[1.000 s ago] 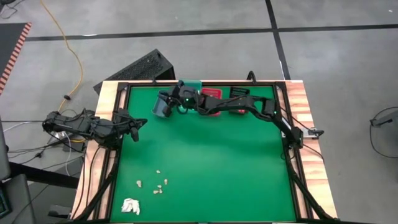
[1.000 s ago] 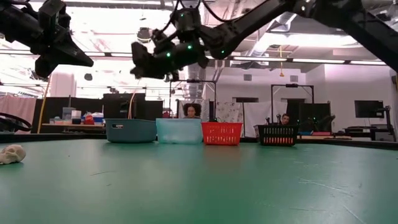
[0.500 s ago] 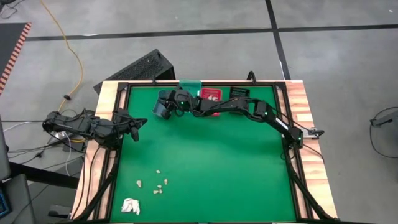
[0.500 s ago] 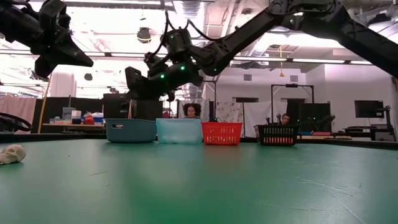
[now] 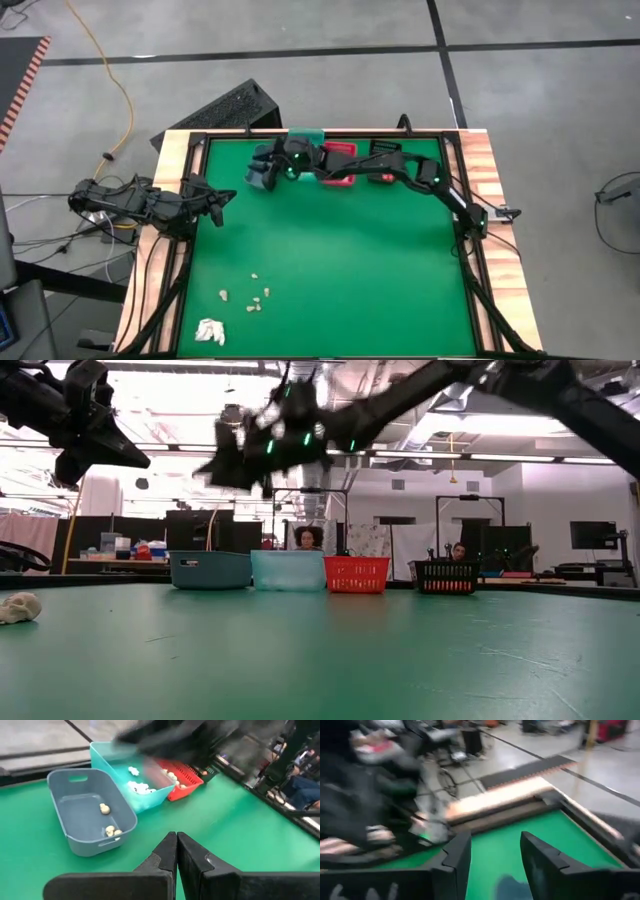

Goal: Sort Halloween decoration
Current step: Put the white skull toy into the blue bin

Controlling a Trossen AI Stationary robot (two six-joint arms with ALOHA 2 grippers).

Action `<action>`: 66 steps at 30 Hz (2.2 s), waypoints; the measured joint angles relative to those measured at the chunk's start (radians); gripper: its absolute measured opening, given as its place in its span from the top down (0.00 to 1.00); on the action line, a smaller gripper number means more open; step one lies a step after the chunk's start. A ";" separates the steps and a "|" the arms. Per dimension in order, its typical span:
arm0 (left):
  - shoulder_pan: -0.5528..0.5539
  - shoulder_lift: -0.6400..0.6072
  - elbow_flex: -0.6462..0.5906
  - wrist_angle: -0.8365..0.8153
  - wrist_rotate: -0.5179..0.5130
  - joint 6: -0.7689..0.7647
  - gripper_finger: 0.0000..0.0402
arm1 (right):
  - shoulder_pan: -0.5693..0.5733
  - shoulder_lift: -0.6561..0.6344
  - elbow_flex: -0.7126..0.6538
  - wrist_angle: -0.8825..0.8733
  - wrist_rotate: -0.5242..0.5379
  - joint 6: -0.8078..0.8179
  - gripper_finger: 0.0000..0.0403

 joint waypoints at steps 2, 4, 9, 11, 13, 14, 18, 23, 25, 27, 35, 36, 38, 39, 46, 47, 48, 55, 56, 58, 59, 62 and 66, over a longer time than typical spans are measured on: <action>0.000 0.000 0.000 -0.002 0.006 -0.031 1.00 | 0.000 -0.075 0.000 -0.059 -0.047 -0.028 0.59; 0.000 0.000 0.000 -0.006 0.030 -0.050 1.00 | -0.002 -0.166 0.000 -0.162 -0.084 -0.090 0.60; 0.000 0.000 0.000 -0.006 0.058 -0.053 1.00 | -0.001 -0.428 0.001 -0.492 -0.089 -0.259 0.62; 0.000 0.000 0.000 -0.006 0.067 -0.048 1.00 | 0.002 -0.529 0.002 -0.633 -0.083 -0.281 0.63; 0.000 0.000 0.000 -0.005 0.076 -0.049 1.00 | 0.015 -0.614 0.003 -0.793 -0.075 -0.285 0.63; 0.000 0.000 0.000 -0.005 0.076 -0.053 1.00 | 0.028 -0.647 0.003 -0.879 -0.070 -0.275 0.63; 0.000 0.000 0.000 -0.005 0.076 -0.028 1.00 | 0.131 -0.730 0.002 -1.161 -0.008 -0.202 0.65; 0.000 0.000 0.000 -0.003 0.065 -0.024 1.00 | 0.336 -0.768 -0.070 -1.206 0.149 -0.110 0.66; 0.000 0.000 0.000 -0.003 0.060 -0.018 1.00 | 0.413 -0.769 -0.139 -1.142 0.236 -0.095 0.66; 0.000 0.000 0.000 -0.003 0.060 -0.006 1.00 | 0.475 -0.766 -0.240 -1.037 0.313 -0.074 0.66; 0.000 0.000 0.000 0.006 0.044 0.005 1.00 | 0.554 -0.726 -0.676 -0.191 0.362 0.052 0.66; 0.000 0.000 0.000 0.023 0.044 0.030 1.00 | 0.550 -0.706 -0.706 -0.129 0.365 0.059 0.66; 0.000 0.000 0.000 0.085 0.067 0.142 1.00 | 0.540 -0.646 -0.730 -0.038 0.368 0.072 0.66; 0.000 0.000 0.000 0.135 0.101 0.210 1.00 | 0.534 -0.610 -0.730 -0.013 0.365 0.079 0.66; 0.000 0.000 0.000 0.506 0.291 0.531 1.00 | 0.510 -0.353 -0.608 0.075 0.241 0.058 0.66; 0.000 0.000 0.000 0.526 0.288 0.532 1.00 | 0.510 -0.317 -0.587 0.068 0.233 0.041 0.66; 0.000 -0.001 0.000 0.540 0.280 0.527 1.00 | 0.511 -0.283 -0.563 0.061 0.232 0.022 0.66; 0.000 0.006 0.000 0.509 0.245 0.477 1.00 | 0.503 -0.084 -0.368 0.056 0.179 -0.088 0.65; 0.000 0.006 0.000 0.502 0.245 0.486 1.00 | 0.501 -0.060 -0.344 0.055 0.165 -0.089 0.65; 0.000 0.009 0.000 0.498 0.249 0.487 1.00 | 0.499 -0.021 -0.295 0.054 0.155 -0.088 0.63; 0.000 0.012 0.000 0.498 0.251 0.482 1.00 | 0.499 -0.008 -0.273 0.057 0.156 -0.092 0.62; 0.000 0.014 0.000 0.498 0.253 0.495 1.00 | 0.498 0.033 -0.212 0.064 0.155 -0.118 0.57; 0.000 0.013 0.000 0.521 0.243 0.483 1.00 | 0.494 0.052 -0.177 0.011 0.154 -0.122 0.51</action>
